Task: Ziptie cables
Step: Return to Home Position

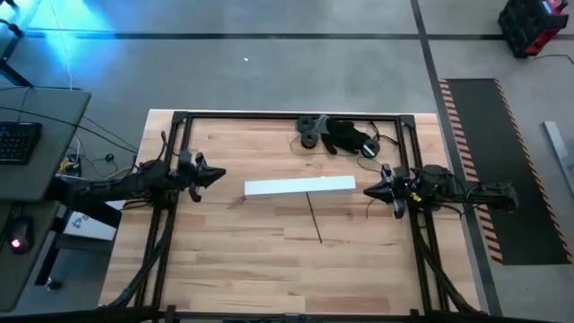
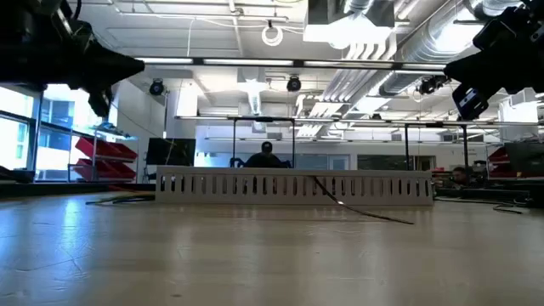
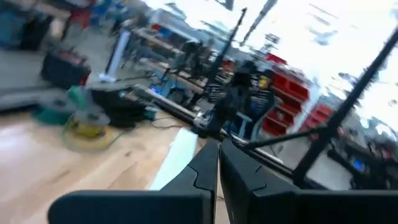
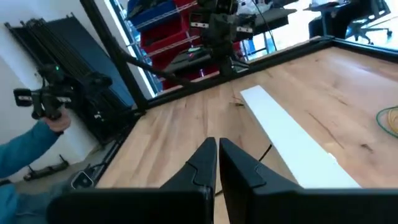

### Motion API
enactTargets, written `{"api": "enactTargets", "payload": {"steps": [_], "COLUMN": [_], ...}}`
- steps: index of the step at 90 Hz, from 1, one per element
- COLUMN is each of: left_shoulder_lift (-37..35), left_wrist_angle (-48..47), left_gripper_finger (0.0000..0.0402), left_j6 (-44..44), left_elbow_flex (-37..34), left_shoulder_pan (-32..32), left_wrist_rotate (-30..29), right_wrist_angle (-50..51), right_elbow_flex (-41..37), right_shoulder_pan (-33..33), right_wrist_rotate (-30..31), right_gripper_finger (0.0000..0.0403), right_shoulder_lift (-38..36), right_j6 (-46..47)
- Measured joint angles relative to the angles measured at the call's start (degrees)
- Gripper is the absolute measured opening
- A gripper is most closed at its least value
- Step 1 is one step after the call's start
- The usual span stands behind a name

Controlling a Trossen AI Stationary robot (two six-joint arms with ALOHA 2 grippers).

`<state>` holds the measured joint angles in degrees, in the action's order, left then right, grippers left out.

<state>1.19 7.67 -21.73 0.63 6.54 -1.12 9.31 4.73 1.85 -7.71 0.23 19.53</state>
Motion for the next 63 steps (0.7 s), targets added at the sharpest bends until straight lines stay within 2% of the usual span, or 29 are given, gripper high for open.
{"api": "enactTargets", "payload": {"steps": [15,24,42,63], "left_shoulder_lift": [0.0,0.0,0.1,0.2], "left_wrist_angle": [-1.3,-2.3,-1.9,-2.7], "left_gripper_finger": [0.0,0.0,0.0,0.0], "left_j6": [8.6,12.2,14.9,14.5], "left_elbow_flex": [0.1,0.0,0.1,0.1], "left_shoulder_pan": [-0.4,-1.0,-3.1,-3.4], "left_wrist_rotate": [0.9,0.9,0.9,0.6], "right_wrist_angle": [-1.8,-5.9,-10.8,-10.8], "right_elbow_flex": [-1.1,-2.3,-4.2,-4.2], "right_shoulder_pan": [0.0,0.0,0.0,0.0], "right_wrist_rotate": [1.7,-0.6,0.8,3.2], "right_gripper_finger": [0.0,0.0,0.0,0.0], "right_shoulder_lift": [0.1,0.7,1.3,1.3], "right_j6": [-2.1,-4.9,-7.1,-8.4]}}
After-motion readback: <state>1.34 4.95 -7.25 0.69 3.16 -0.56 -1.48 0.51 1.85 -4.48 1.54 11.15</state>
